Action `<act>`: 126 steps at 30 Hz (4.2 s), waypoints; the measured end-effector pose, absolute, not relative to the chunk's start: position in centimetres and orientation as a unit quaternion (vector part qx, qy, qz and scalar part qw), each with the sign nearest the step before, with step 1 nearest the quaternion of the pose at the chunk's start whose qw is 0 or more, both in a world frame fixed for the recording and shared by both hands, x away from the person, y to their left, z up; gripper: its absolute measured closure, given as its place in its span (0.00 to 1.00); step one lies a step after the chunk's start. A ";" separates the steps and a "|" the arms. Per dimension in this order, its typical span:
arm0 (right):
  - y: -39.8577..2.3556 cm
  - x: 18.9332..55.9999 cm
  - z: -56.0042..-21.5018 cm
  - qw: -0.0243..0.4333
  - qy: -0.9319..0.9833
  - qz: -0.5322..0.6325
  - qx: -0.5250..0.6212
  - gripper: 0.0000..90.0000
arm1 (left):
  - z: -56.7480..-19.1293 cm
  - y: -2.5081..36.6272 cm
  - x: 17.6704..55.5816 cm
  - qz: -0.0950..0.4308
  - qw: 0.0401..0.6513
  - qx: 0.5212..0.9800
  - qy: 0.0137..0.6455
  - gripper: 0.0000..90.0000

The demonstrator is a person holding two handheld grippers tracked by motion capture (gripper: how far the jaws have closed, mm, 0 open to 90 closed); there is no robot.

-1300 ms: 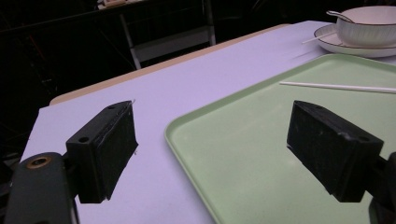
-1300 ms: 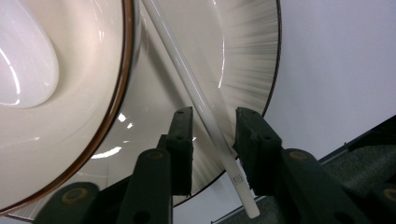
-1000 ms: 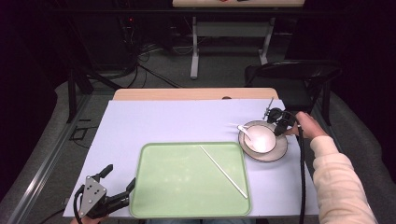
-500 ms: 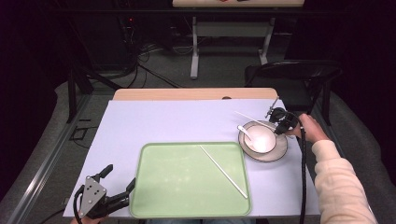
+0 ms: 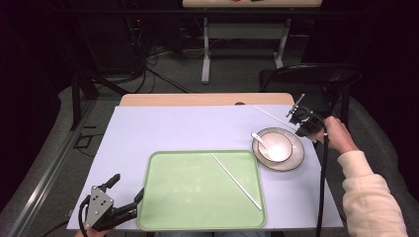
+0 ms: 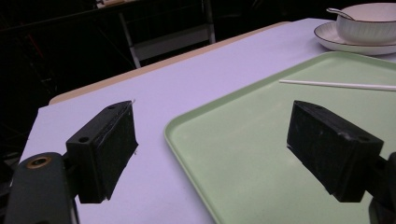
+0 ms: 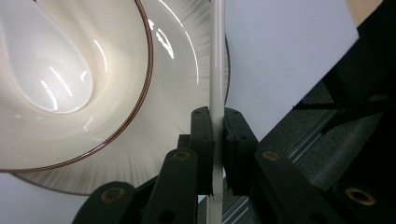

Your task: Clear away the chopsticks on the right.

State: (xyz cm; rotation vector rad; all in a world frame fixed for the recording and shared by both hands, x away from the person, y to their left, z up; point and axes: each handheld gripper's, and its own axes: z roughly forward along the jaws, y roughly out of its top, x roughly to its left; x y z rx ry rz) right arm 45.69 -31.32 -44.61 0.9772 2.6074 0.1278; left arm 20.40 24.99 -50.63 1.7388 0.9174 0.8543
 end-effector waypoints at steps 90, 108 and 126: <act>-16.2 33.8 -51.3 0.056 0.915 0.058 0.396 0.93 | -50.6 25.0 20.2 0.355 0.485 0.712 0.363 0.17; -14.2 34.2 -52.1 0.047 0.915 0.073 0.393 0.80 | -50.6 25.0 20.2 0.354 0.485 0.713 0.361 0.17; -18.7 31.1 -48.6 0.123 0.906 0.205 0.350 0.16 | -50.6 24.9 20.2 0.356 0.482 0.714 0.362 0.17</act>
